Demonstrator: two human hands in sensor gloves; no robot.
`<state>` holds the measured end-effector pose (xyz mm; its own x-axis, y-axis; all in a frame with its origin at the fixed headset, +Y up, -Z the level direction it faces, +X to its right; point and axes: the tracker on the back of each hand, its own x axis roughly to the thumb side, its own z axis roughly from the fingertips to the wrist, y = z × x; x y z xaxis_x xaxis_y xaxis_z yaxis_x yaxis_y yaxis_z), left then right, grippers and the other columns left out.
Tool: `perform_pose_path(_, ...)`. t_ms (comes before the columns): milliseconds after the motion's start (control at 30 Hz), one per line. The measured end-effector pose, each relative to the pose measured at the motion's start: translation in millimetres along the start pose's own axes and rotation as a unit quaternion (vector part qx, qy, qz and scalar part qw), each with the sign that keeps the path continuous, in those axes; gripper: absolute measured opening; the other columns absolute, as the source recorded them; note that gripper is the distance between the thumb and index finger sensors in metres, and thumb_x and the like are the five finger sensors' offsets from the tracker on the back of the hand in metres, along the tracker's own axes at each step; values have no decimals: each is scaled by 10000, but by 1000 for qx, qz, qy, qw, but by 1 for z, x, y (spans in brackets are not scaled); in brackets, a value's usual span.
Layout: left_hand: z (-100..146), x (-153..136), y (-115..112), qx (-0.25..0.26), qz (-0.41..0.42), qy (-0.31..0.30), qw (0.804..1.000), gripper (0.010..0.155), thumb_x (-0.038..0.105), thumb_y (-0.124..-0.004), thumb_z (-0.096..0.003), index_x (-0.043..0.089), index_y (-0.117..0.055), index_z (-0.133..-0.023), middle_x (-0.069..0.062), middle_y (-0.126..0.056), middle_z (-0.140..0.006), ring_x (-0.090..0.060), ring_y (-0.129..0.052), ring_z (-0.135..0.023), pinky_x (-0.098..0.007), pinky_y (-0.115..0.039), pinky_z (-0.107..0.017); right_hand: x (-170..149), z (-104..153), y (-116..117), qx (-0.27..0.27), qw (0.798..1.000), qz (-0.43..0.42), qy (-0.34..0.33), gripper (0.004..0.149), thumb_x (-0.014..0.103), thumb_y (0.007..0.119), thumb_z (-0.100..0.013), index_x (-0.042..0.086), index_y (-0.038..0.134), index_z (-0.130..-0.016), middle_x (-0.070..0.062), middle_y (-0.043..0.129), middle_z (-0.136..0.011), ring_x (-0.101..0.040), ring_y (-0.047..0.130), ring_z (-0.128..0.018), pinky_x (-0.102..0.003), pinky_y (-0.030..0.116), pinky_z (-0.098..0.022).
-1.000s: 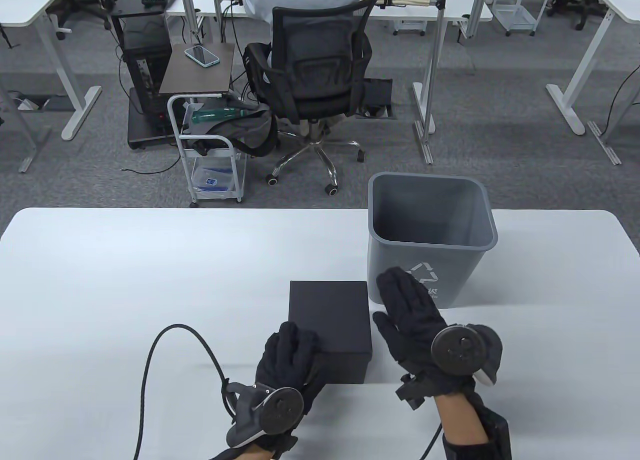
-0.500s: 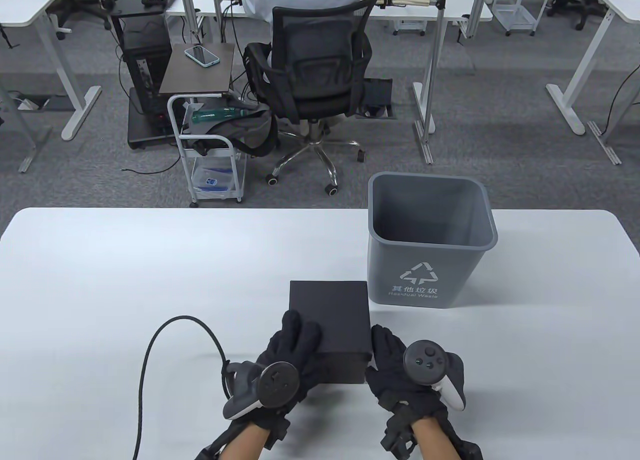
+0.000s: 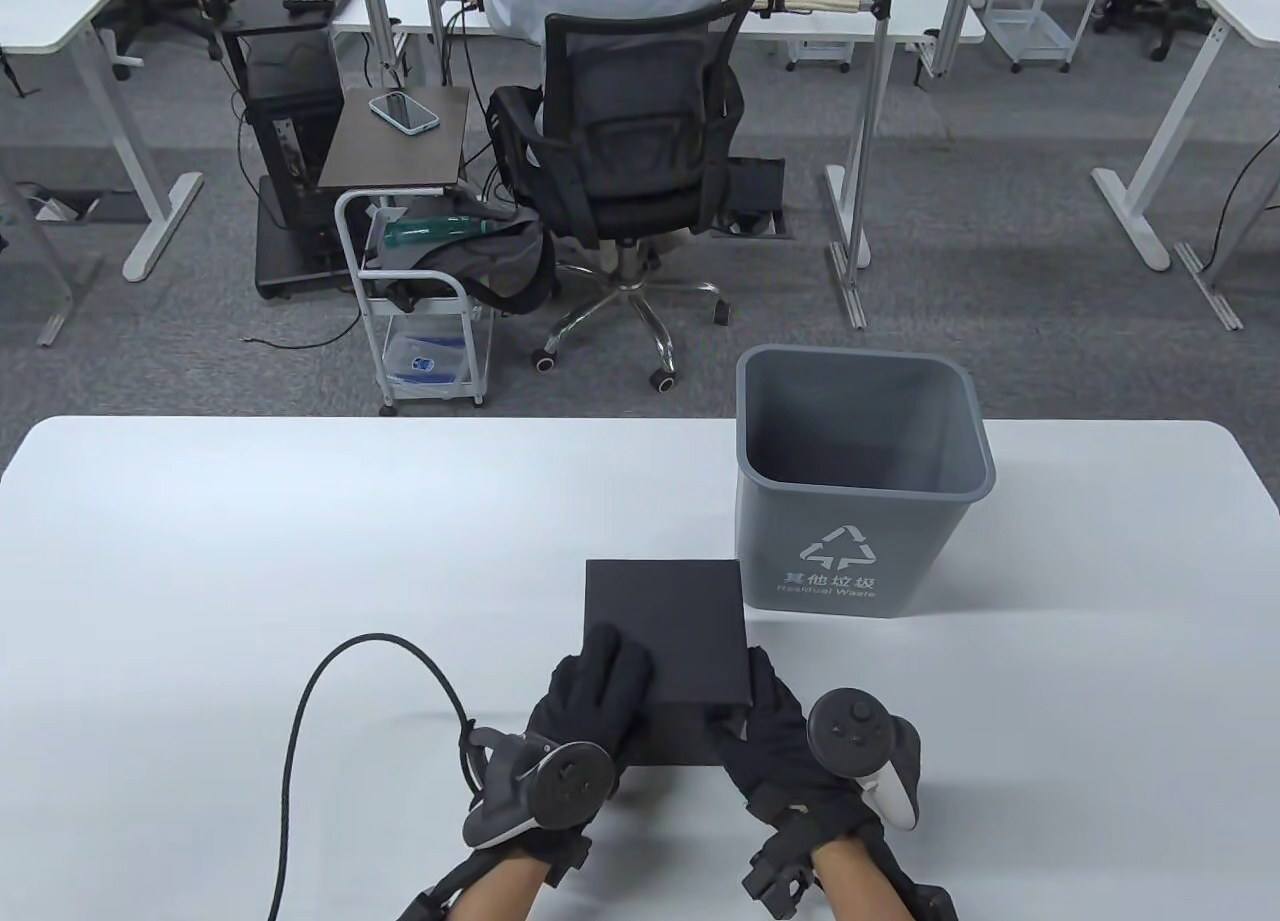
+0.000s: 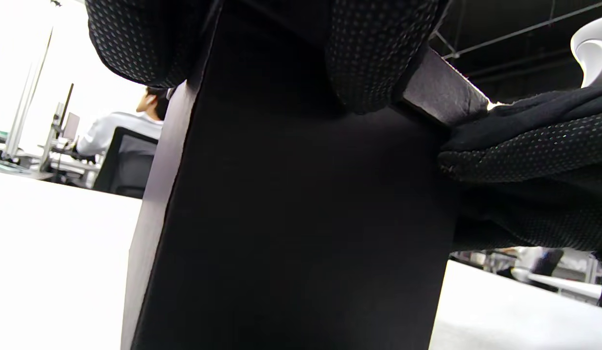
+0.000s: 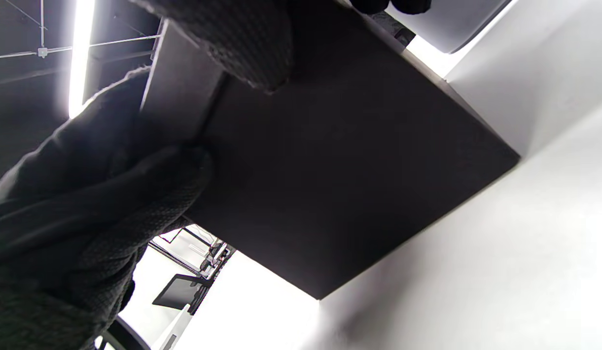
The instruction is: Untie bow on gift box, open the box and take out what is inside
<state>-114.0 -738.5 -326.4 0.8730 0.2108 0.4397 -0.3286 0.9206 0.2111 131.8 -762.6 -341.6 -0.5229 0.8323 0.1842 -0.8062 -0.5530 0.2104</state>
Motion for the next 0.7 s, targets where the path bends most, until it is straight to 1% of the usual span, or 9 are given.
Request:
perform_pose_path(267, -2, 4, 3, 18, -2, -6, 1000, 748, 390, -855, -577, 235, -443, -1182, -171, -403, -1267, -617, -787, -895, -551, -789, -666, 2, 1, -6, -29, 999, -8, -15, 823, 299, 760, -612, 21, 181, -1128, -288, 274, -1141, -541, 338, -1037, -633, 327, -748)
perform_pose_path(433, -1, 4, 8, 33, 1, -9, 999, 744, 395, -853, -577, 244, -446, -1181, -161, -408, -1268, -607, -789, -901, -545, -792, -669, 6, 3, -7, -46, 998, -9, -31, 835, 305, 763, -613, 59, 156, -1130, -269, 246, -1149, -539, 319, -1041, -637, 315, -749)
perform_pose_path(533, 0, 5, 14, 56, -5, -14, 998, 744, 404, -852, -574, 246, -452, -1181, -161, -433, -1264, -596, -809, -891, -539, -803, -660, 9, 5, -9, -66, 996, -16, -50, 834, 316, 769, -611, 90, 163, -1137, -267, 260, -1151, -537, 329, -1041, -638, 320, -748)
perform_pose_path(600, 1, 5, 18, 71, -6, -17, 997, 736, 399, -854, -574, 247, -461, -1176, -155, -441, -1261, -592, -806, -898, -535, -802, -665, 10, 6, -10, -74, 995, -22, -61, 829, 322, 764, -614, 137, 150, -1141, -263, 261, -1154, -539, 330, -1041, -639, 320, -748)
perform_pose_path(700, 3, 7, 27, 108, -12, -28, 994, 730, 393, -861, -574, 260, -467, -1174, -136, -433, -1263, -585, -791, -915, -533, -794, -676, 13, 7, -12, -87, 992, -43, -81, 832, 333, 757, -617, 211, 117, -1134, -256, 248, -1158, -539, 328, -1043, -642, 318, -748)
